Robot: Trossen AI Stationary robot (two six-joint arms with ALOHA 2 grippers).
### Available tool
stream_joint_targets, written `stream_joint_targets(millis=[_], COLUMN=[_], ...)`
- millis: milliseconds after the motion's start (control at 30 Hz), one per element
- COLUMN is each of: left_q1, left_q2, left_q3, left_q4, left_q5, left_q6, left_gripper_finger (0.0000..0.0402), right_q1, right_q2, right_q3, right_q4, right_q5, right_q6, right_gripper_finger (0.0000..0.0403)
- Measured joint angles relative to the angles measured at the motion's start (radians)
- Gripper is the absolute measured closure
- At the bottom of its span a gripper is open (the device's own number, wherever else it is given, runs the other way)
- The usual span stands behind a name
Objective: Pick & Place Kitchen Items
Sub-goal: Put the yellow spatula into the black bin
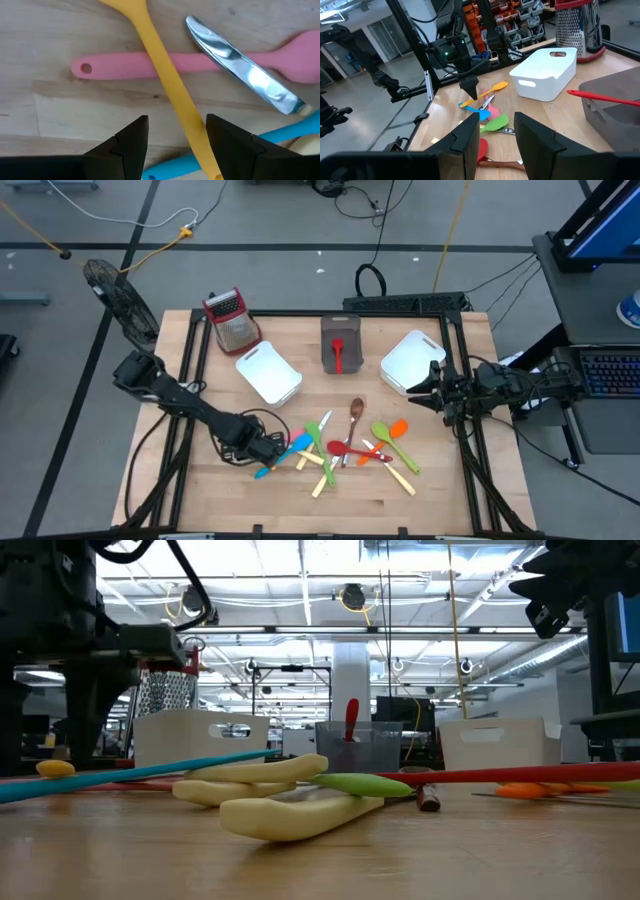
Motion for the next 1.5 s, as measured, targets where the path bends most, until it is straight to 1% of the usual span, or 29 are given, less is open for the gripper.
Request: stream_joint_targets(millis=[300, 500, 767, 933, 1067, 1200, 1333, 1500], left_q1=[0.000, 0.000, 0.000, 0.000, 0.001, 0.002, 0.002, 0.001], left_q2=[0.005, 0.005, 0.005, 0.006, 0.032, 0.071, 0.091, 0.079], left_q3=[0.000, 0.000, -0.033, -0.036, -0.035, -0.033, -0.031, -0.032], left_q4=[-0.017, -0.017, 0.028, 0.046, 0.049, 0.079, 0.067, 0.041], left_q5=[-0.034, -0.035, -0.034, -0.035, -0.029, -0.009, -0.002, 0.004], left_q6=[-0.015, -0.015, -0.045, -0.037, -0.036, -0.021, -0.022, -0.026], left_gripper_finger=[0.0197, 0.0197, 0.0197, 0.0197, 0.0202, 0.0233, 0.0283, 0.0347], right_q1=[0.000, 0.000, 0.000, 0.000, 0.000, 0.000, 0.000, 0.000], right_q2=[0.000, 0.000, 0.000, 0.000, 0.000, 0.000, 0.000, 0.000], right_q3=[0.000, 0.000, 0.000, 0.000, 0.000, 0.000, 0.000, 0.000], right_q4=[0.000, 0.000, 0.000, 0.000, 0.000, -0.001, 0.000, 0.000], right_q5=[0.000, 0.000, 0.000, 0.000, 0.000, 0.000, 0.000, 0.000], right_q6=[0.000, 0.000, 0.000, 0.000, 0.000, 0.000, 0.000, 0.000], right_gripper_finger=[0.0289, 0.0289, 0.0289, 0.0289, 0.0289, 0.0289, 0.0289, 0.0289])
